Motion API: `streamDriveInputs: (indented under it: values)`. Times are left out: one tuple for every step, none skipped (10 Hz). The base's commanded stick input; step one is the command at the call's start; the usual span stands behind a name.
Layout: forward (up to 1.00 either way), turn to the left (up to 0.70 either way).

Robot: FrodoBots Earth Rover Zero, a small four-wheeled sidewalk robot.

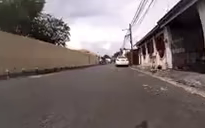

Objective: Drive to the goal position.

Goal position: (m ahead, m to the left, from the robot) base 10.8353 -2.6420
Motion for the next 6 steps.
streamDriveInputs:
  values:
    - [0.7, 0.0]
    - [0.7, 0.0]
    - [0.7, 0.0]
    - [0.7, 0.0]
    - [0.7, 0.0]
    - [0.7, 0.0]
